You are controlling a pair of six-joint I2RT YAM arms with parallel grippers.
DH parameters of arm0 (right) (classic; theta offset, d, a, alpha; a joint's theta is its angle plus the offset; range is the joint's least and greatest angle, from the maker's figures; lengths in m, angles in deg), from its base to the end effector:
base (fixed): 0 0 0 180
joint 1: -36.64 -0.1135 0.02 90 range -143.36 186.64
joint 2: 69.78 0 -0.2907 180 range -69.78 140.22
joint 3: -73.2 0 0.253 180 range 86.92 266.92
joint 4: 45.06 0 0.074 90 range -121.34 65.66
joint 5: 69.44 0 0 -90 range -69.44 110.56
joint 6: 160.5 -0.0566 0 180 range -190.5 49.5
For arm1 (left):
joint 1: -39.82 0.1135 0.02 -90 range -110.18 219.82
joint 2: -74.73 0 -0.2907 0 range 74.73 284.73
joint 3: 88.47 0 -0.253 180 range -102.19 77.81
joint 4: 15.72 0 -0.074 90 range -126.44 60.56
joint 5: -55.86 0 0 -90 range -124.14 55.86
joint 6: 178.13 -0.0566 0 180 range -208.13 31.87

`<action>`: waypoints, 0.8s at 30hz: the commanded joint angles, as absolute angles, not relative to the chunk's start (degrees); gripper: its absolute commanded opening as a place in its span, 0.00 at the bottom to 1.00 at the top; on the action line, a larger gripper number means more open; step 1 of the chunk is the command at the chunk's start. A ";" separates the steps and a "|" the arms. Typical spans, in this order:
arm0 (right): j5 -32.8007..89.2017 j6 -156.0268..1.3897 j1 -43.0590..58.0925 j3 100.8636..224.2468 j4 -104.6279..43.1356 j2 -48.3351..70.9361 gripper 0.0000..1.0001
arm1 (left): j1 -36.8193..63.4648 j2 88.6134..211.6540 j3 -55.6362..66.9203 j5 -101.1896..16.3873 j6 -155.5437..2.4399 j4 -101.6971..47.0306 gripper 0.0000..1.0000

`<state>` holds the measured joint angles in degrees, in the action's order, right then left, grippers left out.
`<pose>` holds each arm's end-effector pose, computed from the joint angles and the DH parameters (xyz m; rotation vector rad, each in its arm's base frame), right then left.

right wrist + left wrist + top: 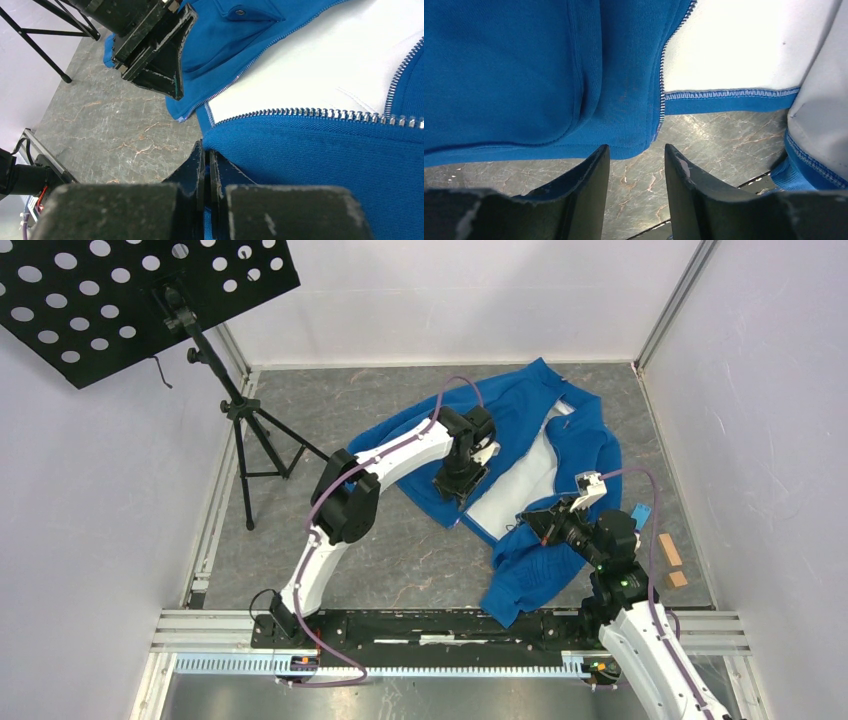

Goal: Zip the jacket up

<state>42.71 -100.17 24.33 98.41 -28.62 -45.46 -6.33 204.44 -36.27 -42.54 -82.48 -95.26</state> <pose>0.1223 0.0485 0.2033 0.0074 1.9110 0.8599 0.3251 -0.3504 0.2002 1.0737 2.8620 -0.3017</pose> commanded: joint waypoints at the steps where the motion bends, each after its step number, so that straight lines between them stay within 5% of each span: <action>1: 42.06 -98.85 24.28 101.29 -28.84 -45.70 0.00 | -7.43 205.65 -38.53 -41.85 -82.76 -97.77 0.50; 21: 42.54 -99.43 24.25 100.78 -29.49 -46.02 0.00 | -8.02 209.50 -41.19 -38.20 -80.48 -95.14 0.51; 24: 42.55 -99.51 24.25 100.79 -29.48 -46.05 0.00 | -8.01 208.89 -40.88 -39.75 -80.92 -95.14 0.59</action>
